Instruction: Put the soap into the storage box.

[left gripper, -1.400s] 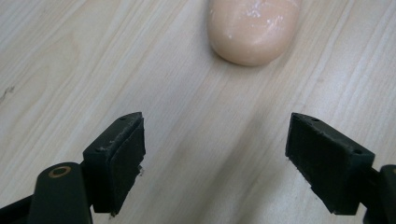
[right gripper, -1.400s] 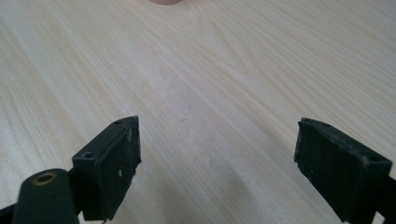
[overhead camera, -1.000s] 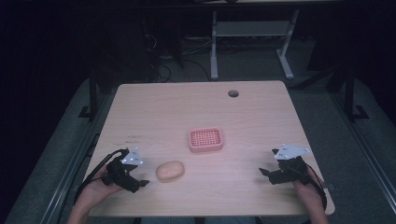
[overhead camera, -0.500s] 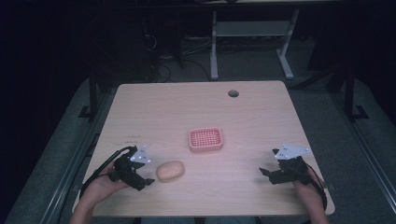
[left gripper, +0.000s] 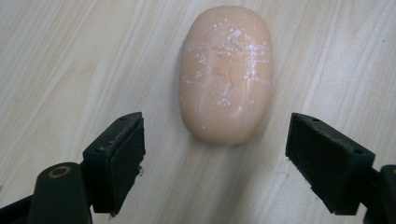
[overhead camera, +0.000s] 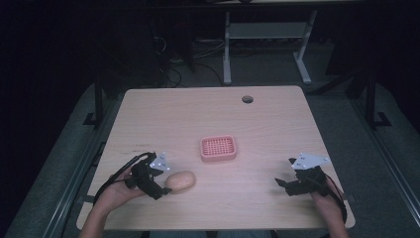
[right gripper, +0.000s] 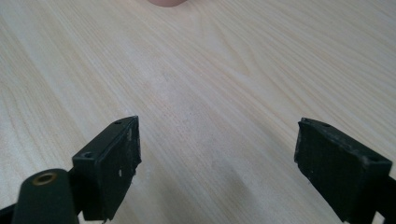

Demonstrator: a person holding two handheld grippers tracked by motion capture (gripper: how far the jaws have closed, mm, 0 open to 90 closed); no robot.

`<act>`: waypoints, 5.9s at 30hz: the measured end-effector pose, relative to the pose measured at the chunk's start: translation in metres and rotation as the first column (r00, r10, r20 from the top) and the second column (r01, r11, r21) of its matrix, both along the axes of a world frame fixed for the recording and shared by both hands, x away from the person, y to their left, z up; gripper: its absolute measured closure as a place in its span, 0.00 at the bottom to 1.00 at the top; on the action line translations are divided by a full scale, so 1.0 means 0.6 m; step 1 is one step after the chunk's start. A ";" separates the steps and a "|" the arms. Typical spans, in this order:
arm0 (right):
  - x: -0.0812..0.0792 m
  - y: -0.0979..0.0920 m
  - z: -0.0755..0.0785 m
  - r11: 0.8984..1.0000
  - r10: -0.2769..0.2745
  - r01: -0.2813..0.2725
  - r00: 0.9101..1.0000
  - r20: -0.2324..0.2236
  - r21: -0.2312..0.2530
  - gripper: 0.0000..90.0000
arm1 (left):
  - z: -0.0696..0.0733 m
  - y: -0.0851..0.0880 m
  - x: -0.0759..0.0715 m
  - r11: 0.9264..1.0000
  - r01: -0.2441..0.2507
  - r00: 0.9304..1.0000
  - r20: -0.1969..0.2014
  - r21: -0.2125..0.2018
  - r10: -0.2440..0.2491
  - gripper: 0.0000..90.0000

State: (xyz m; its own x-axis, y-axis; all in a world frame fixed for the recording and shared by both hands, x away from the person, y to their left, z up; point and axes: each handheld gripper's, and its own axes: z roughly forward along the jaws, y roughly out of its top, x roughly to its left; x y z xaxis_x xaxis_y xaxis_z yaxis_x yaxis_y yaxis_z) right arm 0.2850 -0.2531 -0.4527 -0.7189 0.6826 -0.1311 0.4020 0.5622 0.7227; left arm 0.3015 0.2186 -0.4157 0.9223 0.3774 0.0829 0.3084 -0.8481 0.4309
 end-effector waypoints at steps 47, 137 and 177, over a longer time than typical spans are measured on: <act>0.000 0.001 0.001 1.000 0.008 -0.008 1.000 0.003 0.012 0.15 | -0.032 -0.082 0.040 0.997 0.054 0.994 -0.097 0.058 -0.048 0.31; 0.001 0.003 0.004 0.999 0.000 0.000 1.000 0.016 0.044 0.15 | 0.018 -0.164 0.120 0.992 0.120 0.990 -0.076 0.038 -0.117 0.36; 0.001 -0.005 0.008 0.998 -0.006 0.005 1.000 0.023 0.064 0.16 | 0.036 -0.254 0.217 0.985 0.155 0.986 -0.072 0.078 -0.150 0.36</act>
State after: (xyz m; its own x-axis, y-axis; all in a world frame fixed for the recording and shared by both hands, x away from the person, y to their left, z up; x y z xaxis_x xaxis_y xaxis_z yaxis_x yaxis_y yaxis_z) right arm 0.2858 -0.2560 -0.4481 -0.7124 0.6940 -0.1040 0.3876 0.5126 0.7661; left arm 0.4317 0.0663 -0.3939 0.9731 0.2261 0.0453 0.1978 -0.9194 0.3399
